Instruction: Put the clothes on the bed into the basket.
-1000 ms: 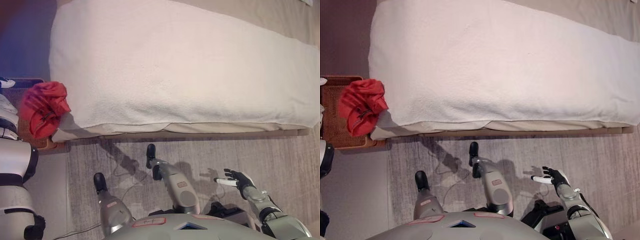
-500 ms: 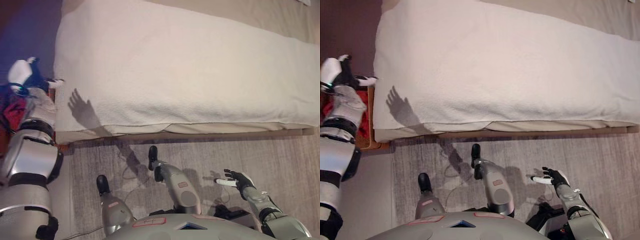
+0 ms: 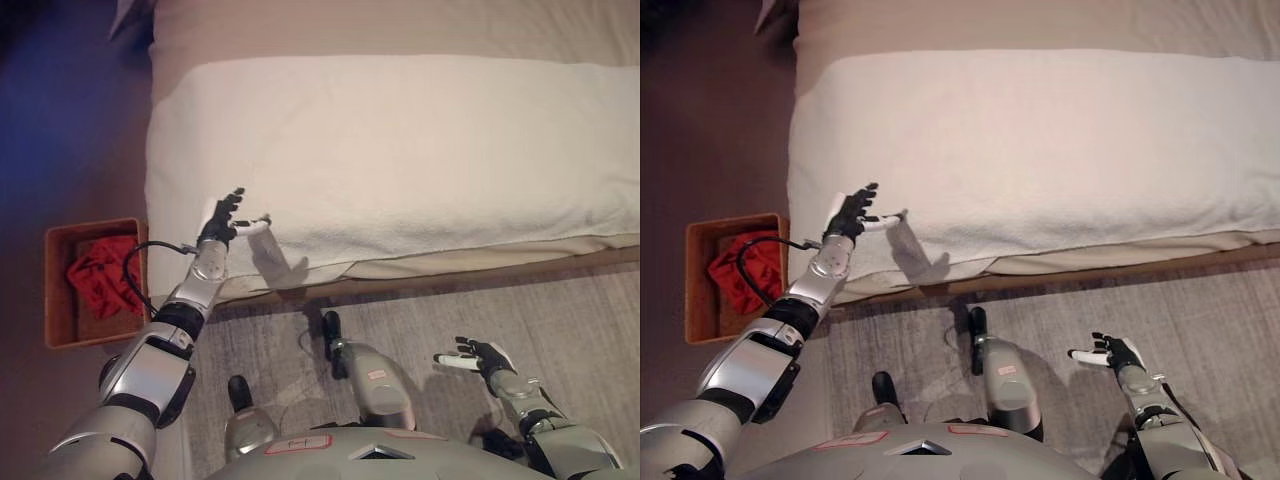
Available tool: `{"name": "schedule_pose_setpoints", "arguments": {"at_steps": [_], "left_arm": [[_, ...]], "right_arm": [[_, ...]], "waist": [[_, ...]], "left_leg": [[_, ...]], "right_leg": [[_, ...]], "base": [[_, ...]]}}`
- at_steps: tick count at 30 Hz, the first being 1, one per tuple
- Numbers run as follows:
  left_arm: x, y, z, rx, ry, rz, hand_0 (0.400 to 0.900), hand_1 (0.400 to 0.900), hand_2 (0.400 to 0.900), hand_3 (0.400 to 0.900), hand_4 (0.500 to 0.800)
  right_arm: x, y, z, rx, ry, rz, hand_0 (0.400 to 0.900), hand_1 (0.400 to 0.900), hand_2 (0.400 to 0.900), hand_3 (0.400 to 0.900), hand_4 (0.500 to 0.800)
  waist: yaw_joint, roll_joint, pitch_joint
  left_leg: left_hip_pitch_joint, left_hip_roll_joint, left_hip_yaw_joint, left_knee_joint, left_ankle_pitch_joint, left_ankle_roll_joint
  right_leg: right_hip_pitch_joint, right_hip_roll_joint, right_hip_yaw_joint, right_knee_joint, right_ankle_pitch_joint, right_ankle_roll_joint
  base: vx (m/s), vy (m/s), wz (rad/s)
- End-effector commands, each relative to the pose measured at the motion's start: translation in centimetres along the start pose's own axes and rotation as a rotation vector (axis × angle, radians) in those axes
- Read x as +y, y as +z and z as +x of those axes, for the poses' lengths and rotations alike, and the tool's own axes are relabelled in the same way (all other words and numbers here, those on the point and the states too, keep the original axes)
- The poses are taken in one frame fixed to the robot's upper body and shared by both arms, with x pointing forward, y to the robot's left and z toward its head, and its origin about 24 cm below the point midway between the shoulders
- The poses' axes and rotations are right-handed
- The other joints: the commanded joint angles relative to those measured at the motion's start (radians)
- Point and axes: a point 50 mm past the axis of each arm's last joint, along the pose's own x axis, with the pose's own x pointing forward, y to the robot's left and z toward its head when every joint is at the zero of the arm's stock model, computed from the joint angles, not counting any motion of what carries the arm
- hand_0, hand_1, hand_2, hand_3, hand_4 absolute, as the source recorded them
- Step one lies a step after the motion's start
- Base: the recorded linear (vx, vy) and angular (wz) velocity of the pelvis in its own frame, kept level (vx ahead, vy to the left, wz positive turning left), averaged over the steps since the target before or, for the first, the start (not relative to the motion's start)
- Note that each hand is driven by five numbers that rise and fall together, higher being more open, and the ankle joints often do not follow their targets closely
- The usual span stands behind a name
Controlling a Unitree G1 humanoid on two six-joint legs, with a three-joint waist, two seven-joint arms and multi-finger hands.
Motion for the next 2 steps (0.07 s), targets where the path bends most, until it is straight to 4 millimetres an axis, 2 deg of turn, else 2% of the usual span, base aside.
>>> {"name": "schedule_pose_setpoints", "arguments": {"at_steps": [1,2], "left_arm": [[2.27,3.91,1.05,-0.164,0.055,0.001,0.900,0.900,0.900,0.900,0.800],[2.26,3.92,1.05,-0.164,0.055,0.001,0.900,0.900,0.900,0.900,0.800]], "right_arm": [[-1.68,-0.93,-0.25,0.050,-0.064,-0.103,0.900,0.900,0.900,0.900,0.800],[-1.68,-0.92,-0.25,0.050,-0.064,-0.103,0.900,0.900,0.900,0.900,0.800]], "waist": [[0.000,-0.016,-0.062],[0.000,-0.016,-0.062]], "left_leg": [[0.218,-0.040,0.020,0.004,-0.135,0.012],[0.219,-0.040,0.021,0.004,-0.135,0.012]], "right_leg": [[-0.049,-0.087,0.085,-0.122,0.236,0.139],[-0.048,-0.087,0.086,-0.122,0.237,0.140]], "base": [[0.04,0.016,-0.12],[0.04,0.015,-0.11]]}}
